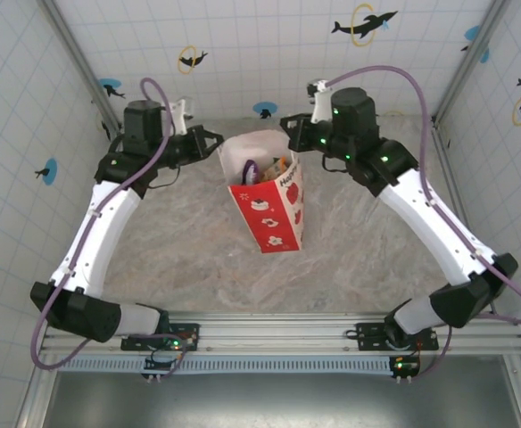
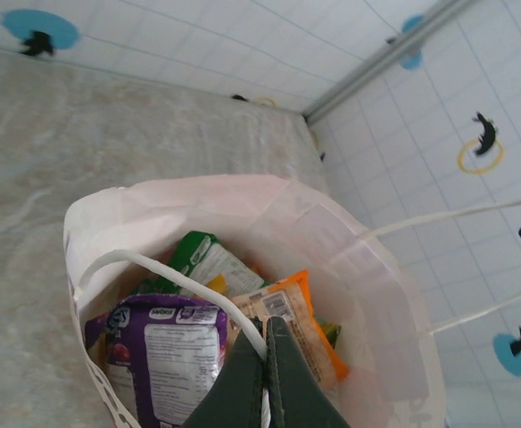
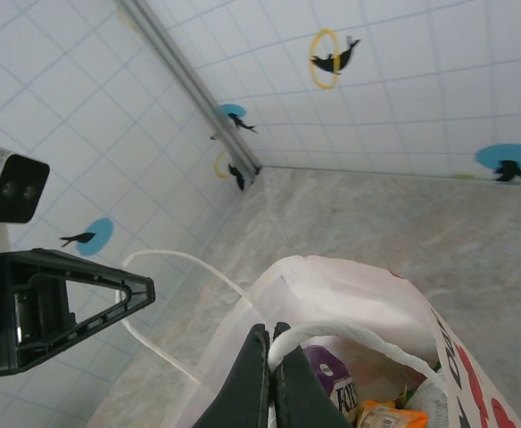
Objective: Place the snacks into the paper bag
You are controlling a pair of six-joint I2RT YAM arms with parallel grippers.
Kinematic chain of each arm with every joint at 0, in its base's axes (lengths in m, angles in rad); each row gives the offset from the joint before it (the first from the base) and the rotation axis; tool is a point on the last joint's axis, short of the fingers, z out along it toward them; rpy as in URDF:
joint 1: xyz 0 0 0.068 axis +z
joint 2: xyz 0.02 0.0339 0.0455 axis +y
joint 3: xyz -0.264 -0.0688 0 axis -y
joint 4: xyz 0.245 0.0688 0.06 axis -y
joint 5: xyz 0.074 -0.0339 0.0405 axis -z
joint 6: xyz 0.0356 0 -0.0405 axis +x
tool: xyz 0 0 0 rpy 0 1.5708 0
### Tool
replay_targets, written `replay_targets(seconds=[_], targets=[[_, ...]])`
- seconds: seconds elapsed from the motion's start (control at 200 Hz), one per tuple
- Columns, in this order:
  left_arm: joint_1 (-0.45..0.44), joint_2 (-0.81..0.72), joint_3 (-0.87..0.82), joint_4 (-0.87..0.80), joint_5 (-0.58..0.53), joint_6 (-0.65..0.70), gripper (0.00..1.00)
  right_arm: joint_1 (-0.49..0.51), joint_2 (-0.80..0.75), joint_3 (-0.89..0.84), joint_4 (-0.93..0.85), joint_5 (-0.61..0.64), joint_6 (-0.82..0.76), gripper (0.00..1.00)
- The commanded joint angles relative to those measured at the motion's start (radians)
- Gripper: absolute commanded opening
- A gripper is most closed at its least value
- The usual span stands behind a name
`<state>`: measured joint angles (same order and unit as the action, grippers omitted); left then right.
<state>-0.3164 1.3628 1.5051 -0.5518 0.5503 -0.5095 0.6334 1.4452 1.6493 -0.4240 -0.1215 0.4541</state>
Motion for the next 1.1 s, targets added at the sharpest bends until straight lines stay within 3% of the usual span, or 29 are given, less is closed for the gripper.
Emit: replay_targets(seconds=[0.0,0.22,0.265,0.325,0.38,0.595,0.776,0.826,0.866,0.911,0.936,1.096], targets=[[-0.059,0.017,0.032,0.098,-0.023,-0.029,0.0,-0.033,-0.112,-0.065,0.036,0.035,-0.024,0.0],[-0.117,0.014,-0.033,0.128,-0.061,-0.035,0.0,-0.167,-0.26,-0.34,0.072,-0.047,-0.02,0.0],[-0.133,0.007,-0.058,0.134,-0.061,-0.04,0.0,-0.204,-0.283,-0.388,0.068,-0.069,-0.01,0.12],[-0.133,0.003,-0.068,0.126,-0.066,-0.041,0.26,-0.233,-0.303,-0.413,0.055,-0.097,-0.008,0.3],[-0.134,-0.004,-0.071,0.114,-0.074,-0.04,0.48,-0.242,-0.32,-0.419,0.043,-0.101,-0.022,0.39],[-0.118,-0.053,-0.086,0.096,-0.17,-0.031,0.6,-0.288,-0.37,-0.394,-0.024,-0.101,-0.087,0.52],[0.057,-0.154,-0.151,0.104,-0.238,-0.031,0.79,-0.368,-0.402,-0.398,-0.07,-0.105,-0.123,0.57],[0.107,-0.197,-0.198,0.125,-0.273,-0.022,0.97,-0.397,-0.412,-0.411,-0.07,-0.105,-0.132,0.58],[0.152,-0.234,-0.25,0.158,-0.299,-0.011,0.98,-0.413,-0.423,-0.428,-0.066,-0.087,-0.144,0.6],[0.191,-0.274,-0.311,0.193,-0.342,-0.001,0.98,-0.423,-0.441,-0.453,-0.052,-0.043,-0.171,0.72],[0.208,-0.294,-0.342,0.215,-0.375,0.008,0.98,-0.425,-0.453,-0.477,-0.04,-0.012,-0.189,0.99],[0.22,-0.406,-0.623,0.405,-0.653,0.134,0.98,-0.467,-0.533,-0.677,0.097,0.122,-0.241,0.97]])
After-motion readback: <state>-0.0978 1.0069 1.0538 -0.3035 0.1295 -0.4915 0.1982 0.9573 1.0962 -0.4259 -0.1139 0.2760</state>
